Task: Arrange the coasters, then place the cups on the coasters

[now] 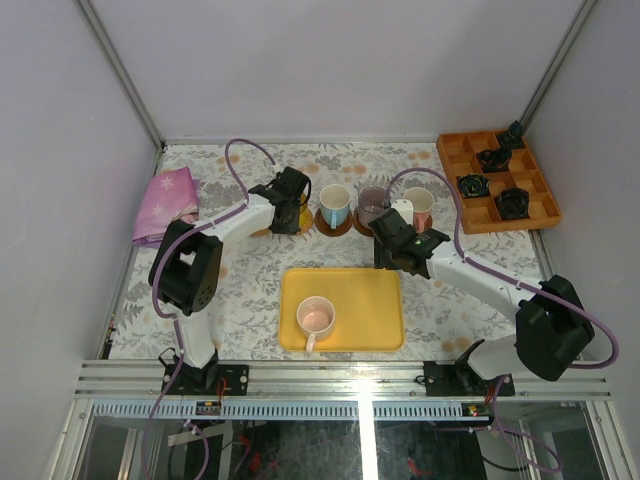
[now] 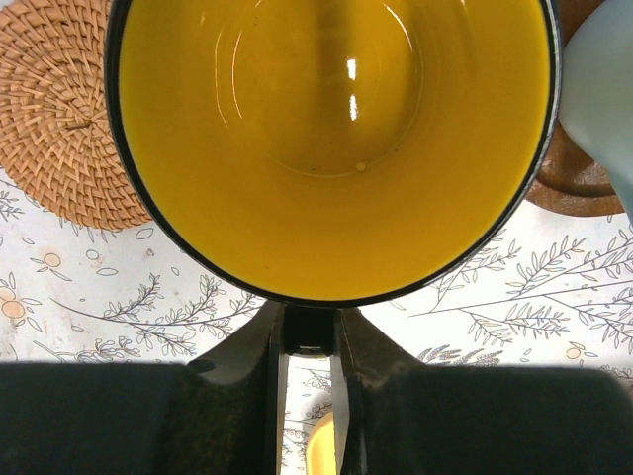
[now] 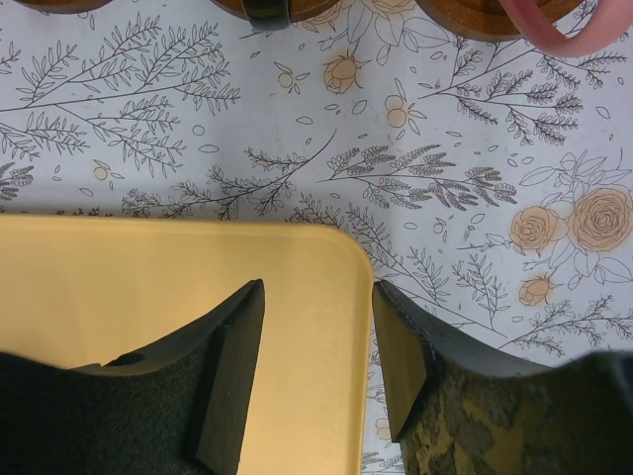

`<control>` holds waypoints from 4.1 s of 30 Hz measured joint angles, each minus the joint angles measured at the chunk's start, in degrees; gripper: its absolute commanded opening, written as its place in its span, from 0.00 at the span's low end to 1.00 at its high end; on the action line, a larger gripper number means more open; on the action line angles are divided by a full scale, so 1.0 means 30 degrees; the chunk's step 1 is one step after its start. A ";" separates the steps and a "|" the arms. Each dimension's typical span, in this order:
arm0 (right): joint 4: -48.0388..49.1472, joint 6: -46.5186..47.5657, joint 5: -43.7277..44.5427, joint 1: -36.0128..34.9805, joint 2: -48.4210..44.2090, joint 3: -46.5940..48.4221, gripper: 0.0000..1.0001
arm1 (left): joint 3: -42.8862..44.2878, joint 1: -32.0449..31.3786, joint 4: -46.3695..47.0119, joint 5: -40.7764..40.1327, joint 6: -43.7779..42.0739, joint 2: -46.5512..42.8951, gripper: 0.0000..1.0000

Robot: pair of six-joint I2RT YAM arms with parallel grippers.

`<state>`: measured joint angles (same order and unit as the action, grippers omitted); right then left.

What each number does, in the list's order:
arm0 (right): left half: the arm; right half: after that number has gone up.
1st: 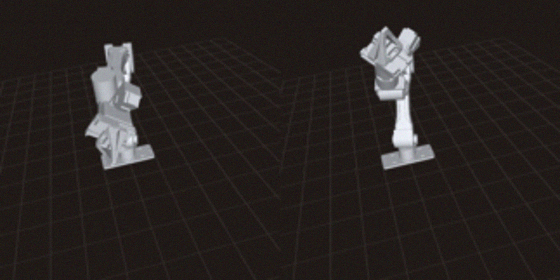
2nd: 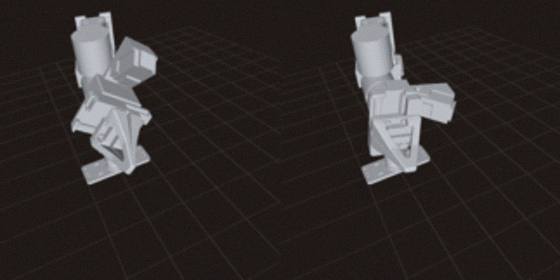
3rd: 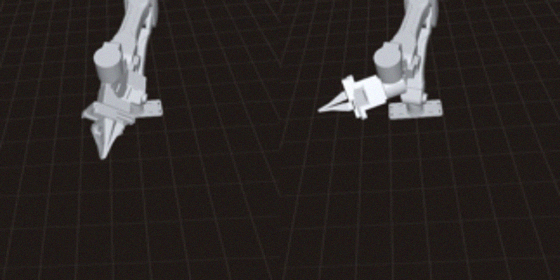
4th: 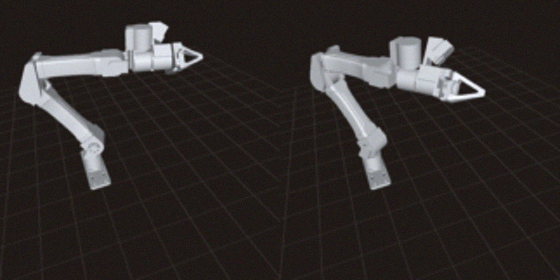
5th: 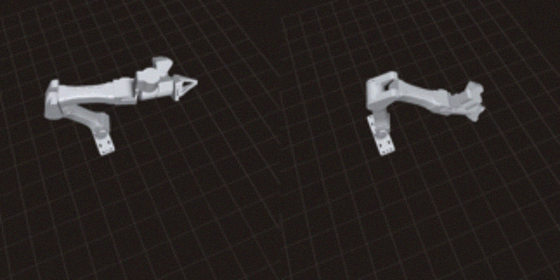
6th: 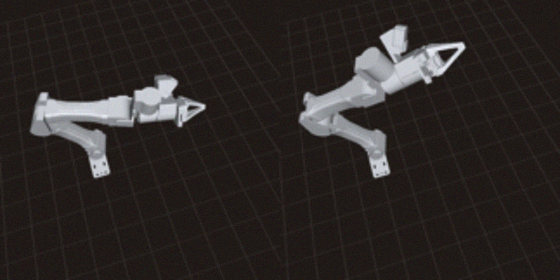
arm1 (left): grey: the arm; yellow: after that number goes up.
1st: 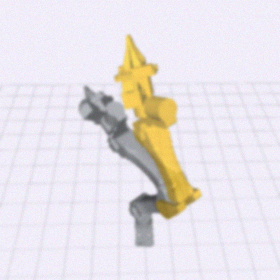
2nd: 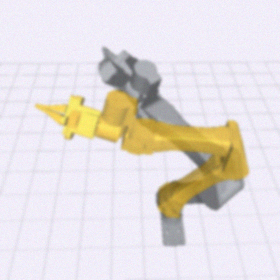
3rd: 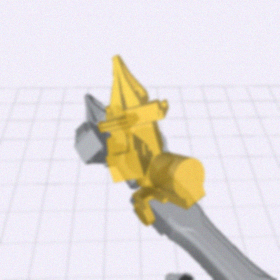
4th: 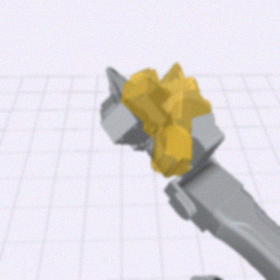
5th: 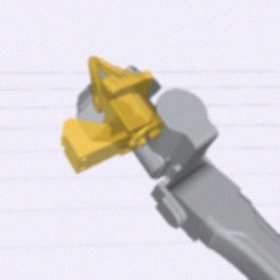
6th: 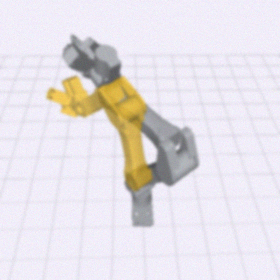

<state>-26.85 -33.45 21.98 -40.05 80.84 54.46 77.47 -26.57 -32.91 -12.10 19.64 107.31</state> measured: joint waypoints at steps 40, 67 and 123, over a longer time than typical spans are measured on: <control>0.0197 0.0153 -0.0058 0.0000 0.0219 0.0000 0.55 | -0.0270 0.0000 0.0372 0.0146 0.1399 -0.1122 0.53; 0.0211 0.0634 -0.0189 0.0000 0.0226 0.0000 0.54 | -0.1275 -0.0393 0.0372 0.0153 0.1450 -0.2193 0.69; 0.0612 0.2528 -0.2674 0.0015 0.0022 0.0335 0.53 | -1.2160 -1.3908 -0.1275 -0.0350 0.7963 -1.4316 0.68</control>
<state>-25.02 -25.87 13.96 -40.01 80.90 55.46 40.99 -68.29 -36.73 -13.15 43.53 64.36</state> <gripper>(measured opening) 0.530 0.750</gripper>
